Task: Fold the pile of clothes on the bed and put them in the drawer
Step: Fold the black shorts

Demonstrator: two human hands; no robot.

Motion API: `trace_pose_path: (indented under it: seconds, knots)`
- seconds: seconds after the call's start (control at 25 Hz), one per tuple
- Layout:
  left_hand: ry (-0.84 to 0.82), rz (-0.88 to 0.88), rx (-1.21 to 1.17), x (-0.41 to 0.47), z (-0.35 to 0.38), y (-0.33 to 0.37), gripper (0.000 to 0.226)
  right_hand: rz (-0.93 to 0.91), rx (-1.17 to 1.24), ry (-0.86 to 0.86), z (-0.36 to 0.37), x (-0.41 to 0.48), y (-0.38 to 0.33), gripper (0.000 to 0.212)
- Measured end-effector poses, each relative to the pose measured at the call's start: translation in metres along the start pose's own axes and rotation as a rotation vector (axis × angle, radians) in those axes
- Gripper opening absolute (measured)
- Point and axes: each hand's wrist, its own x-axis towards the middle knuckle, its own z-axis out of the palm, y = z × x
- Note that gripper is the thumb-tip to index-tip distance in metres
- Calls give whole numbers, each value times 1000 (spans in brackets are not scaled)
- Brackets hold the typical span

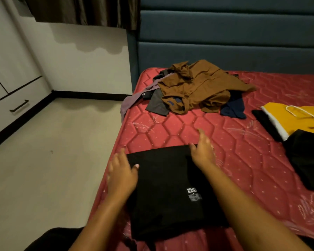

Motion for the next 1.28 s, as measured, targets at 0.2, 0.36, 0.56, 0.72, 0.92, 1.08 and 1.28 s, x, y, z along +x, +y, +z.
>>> trace_pose_path:
  seconds: [0.2, 0.36, 0.56, 0.72, 0.92, 1.08, 1.28]
  knots:
    - [-214, 258, 307, -19, 56, 10, 63, -427, -320, -365, 78, -61, -32, 57]
    - [-179, 248, 367, -15, 73, -14, 85, -478, -529, -344, 80, -56, 13, 79]
    - [-254, 145, 368, -13, 59, -14, 68, -311, -724, -236, 32, -25, 55, 78]
    - [-189, -8, 129, -9, 39, -21, 81, -35, -515, -279, -4, -22, 74, 67]
    - [-209, -87, -19, -16, 19, -24, 94, 96, -148, -400, -4, -54, 62, 104]
    - [-351, -59, -362, -27, 16, -30, 101, 145, 39, -343, -2, -66, 53, 115]
    - [-708, -106, -638, -32, 11, -28, 78, 246, 580, -578, -11, -73, 51, 105]
